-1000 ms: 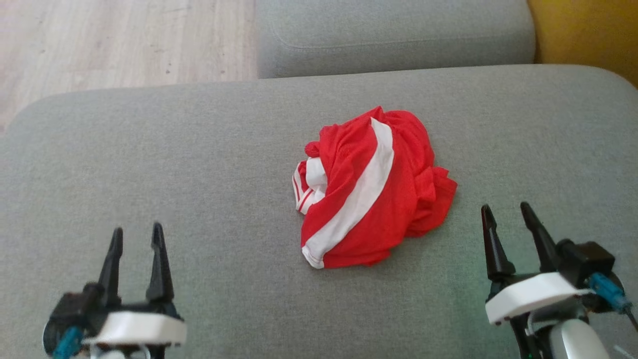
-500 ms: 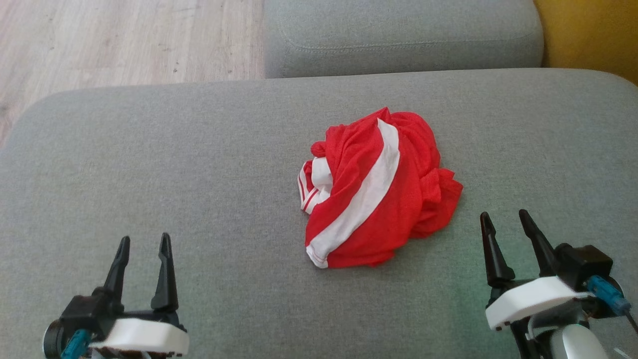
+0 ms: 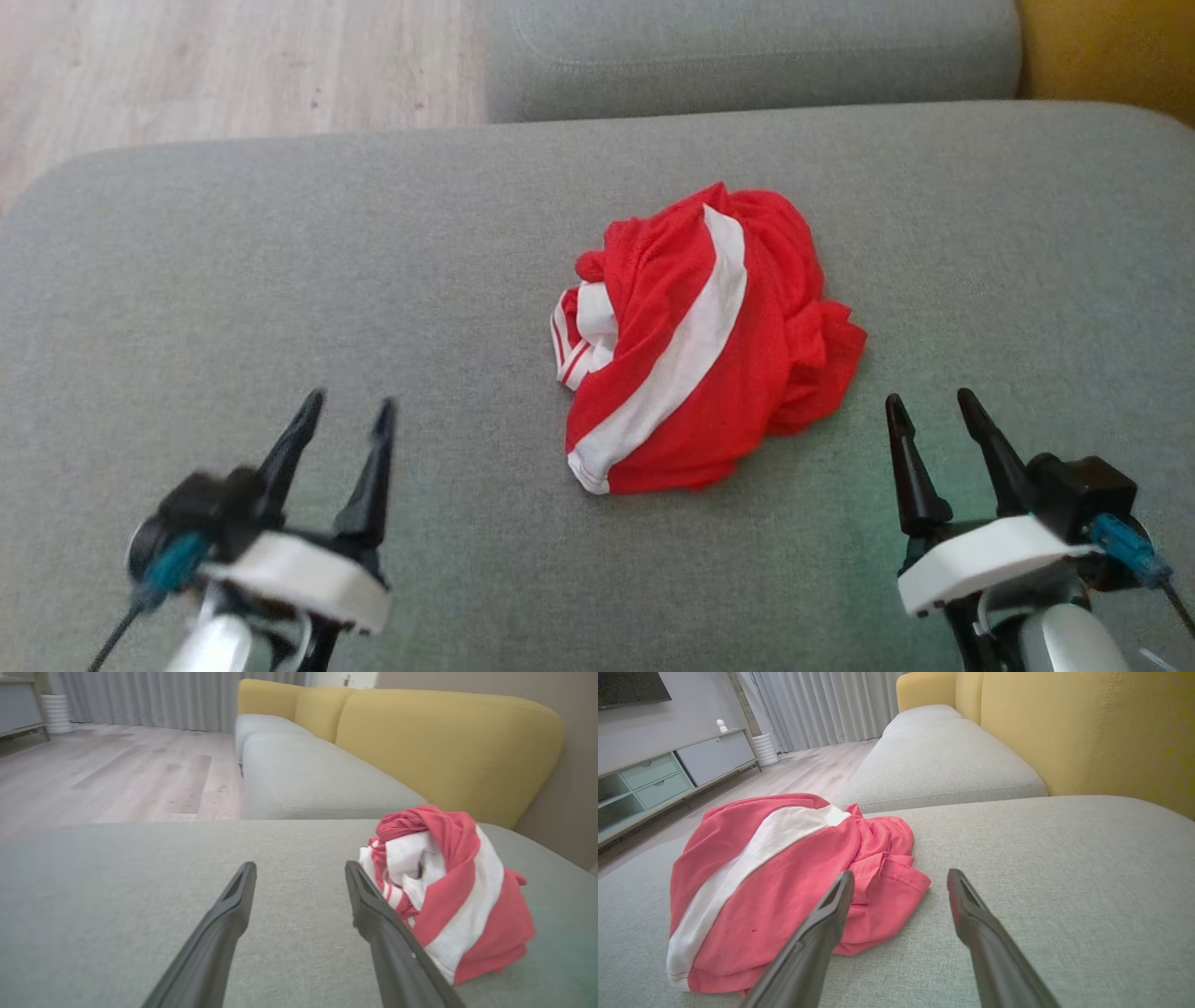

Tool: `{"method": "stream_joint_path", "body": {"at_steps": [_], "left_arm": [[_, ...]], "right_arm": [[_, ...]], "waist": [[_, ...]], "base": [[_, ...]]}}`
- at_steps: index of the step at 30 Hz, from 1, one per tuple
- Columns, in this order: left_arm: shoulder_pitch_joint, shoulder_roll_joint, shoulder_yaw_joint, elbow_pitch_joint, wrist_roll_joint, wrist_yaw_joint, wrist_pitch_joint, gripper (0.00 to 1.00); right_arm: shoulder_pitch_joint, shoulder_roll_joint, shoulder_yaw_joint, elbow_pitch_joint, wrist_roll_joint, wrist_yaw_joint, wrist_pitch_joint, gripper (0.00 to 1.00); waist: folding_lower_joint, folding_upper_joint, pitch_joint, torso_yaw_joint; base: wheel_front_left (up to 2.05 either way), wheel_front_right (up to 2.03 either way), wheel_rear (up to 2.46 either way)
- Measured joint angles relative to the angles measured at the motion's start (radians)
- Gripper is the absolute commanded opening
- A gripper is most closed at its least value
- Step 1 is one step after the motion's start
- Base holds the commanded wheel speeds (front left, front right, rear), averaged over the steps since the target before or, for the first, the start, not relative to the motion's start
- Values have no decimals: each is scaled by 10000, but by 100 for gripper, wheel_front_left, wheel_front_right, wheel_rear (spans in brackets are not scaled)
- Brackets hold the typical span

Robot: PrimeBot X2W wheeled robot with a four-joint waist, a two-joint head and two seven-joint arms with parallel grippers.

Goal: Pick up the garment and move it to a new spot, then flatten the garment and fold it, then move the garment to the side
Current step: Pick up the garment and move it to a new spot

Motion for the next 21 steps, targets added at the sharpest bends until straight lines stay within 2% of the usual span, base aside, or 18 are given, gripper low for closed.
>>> {"method": "stream_joint_path", "body": {"at_steps": [2,5,9,13,19,21], "left_arm": [[-402,161,-316,-238,65,-232,476,100],[-965,115,-913,-462,205,-447,1126,100],[-1604,-485,-1871,-366,359,-717,1822,100],[-2240,-1312,-2642,334,545,-734,2169,100],[-2622,-1672,-2874,1170,619,-706,2514,100],[-2666,-1776,-2901,1298,623,-548,2556,100]], "right_arm": [[-24,0,69,8,109,0,-81,100],[-127,-2,102,44,194,0,-165,100],[-314,0,111,82,230,0,-190,100],[-568,0,140,82,217,0,-194,100],[-836,-2,192,73,146,0,-194,100],[-835,-2,217,79,146,0,-194,100]], "waist": [[0,0,129,-59],[0,0,356,-145],[1,0,689,-237],[2,0,1008,-368],[1,0,1274,-701],[2,0,1329,-798]], "base": [[0,0,0],[0,0,0],[0,0,0],[0,0,0],[0,0,0],[0,0,0]]}}
